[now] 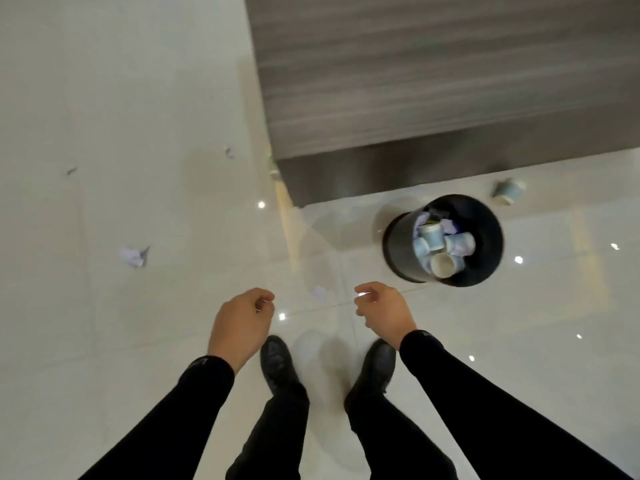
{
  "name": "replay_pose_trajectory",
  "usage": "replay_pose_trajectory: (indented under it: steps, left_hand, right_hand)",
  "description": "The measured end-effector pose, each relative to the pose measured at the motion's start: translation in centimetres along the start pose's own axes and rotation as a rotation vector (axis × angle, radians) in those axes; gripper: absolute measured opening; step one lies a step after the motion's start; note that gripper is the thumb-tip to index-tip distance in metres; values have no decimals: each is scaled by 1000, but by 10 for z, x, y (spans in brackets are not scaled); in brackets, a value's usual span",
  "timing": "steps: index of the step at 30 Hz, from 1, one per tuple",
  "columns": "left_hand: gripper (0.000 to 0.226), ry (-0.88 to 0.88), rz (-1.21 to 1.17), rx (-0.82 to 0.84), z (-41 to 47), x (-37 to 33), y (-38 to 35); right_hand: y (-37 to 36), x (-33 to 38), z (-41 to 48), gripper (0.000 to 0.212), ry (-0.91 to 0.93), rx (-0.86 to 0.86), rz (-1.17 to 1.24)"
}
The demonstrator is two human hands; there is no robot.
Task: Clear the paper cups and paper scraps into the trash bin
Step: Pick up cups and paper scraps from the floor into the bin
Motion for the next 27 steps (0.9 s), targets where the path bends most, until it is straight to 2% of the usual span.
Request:
replay_pose_trajectory:
  steps: [6,9,14,19,24,27]
  left_hand:
    - [25,2,-40,-36,66,49,-81]
    - [27,-79,73,-51,117,73,-121]
    - [31,-176,235,-55,200,116,-174]
    - [32,-303,256,-122,263,104,-209]
    - [32,-401,253,-202,272,80,-207]
    - [31,-427,286,-263,256,78,-193]
  right_hand:
    - [-65,-68,88,26,25,7,-46]
    - [-94,-105,150,27,79,-25,-84]
    - [-133,-147,231,21,284,-98,-193]
    - [-150,-161,293,24,475,-199,-405]
    - [-156,-192,309,51,365,-148,-801]
    - [-160,-208,302,50,352,-87,-895]
Point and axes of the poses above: each hand's wrist, its own z-axis towards the middle knuckle, its own y-axis out of the back of the hand, x = y × z, the point moved 5 cm from there along z, towards the middle knuckle, and after that the axes turned 13 degrees about z, right-handed, at the moved point
